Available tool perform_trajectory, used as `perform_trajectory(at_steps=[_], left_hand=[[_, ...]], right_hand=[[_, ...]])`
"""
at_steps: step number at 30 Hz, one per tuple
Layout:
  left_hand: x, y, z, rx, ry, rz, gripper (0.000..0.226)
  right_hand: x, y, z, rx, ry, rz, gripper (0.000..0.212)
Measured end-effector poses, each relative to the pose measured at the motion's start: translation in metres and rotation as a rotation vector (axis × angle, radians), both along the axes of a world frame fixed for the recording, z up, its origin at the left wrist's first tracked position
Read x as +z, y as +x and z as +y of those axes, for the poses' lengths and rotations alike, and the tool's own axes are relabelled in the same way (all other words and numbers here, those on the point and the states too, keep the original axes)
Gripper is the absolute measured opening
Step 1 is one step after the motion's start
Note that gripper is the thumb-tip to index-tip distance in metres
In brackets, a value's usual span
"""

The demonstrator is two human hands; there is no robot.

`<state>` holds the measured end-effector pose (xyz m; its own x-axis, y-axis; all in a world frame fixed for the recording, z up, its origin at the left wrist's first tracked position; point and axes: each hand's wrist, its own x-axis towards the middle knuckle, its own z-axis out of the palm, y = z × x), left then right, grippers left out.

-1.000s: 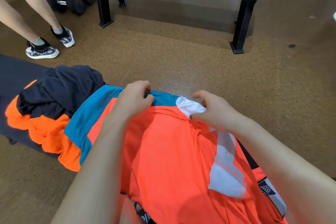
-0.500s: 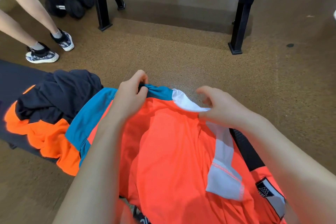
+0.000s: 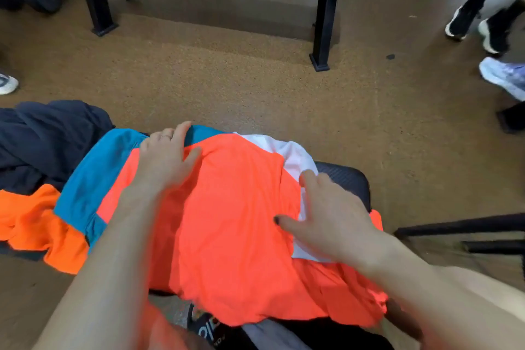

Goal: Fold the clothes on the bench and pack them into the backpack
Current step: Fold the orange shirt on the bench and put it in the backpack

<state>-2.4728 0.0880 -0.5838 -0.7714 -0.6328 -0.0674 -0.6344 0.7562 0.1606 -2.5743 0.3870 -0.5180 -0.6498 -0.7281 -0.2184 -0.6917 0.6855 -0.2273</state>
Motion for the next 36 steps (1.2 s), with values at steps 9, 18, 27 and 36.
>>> perform_trajectory(at_steps=[9, 18, 27, 36], left_hand=[[-0.012, 0.046, -0.029, 0.041, -0.058, 0.122, 0.069], [-0.010, 0.101, -0.072, 0.086, -0.084, 0.086, 0.066], [0.017, 0.069, 0.004, -0.145, -0.223, 0.170, 0.070], [0.038, 0.052, 0.224, -0.866, -0.103, -0.022, 0.051]], right_hand=[[-0.005, -0.019, 0.038, -0.195, -0.209, -0.208, 0.024], [-0.019, -0.105, 0.050, -0.469, -0.027, -0.205, 0.024], [-0.018, -0.009, 0.041, -0.094, -0.224, 0.159, 0.049], [-0.027, 0.018, 0.081, -0.167, -0.131, 0.000, 0.040]])
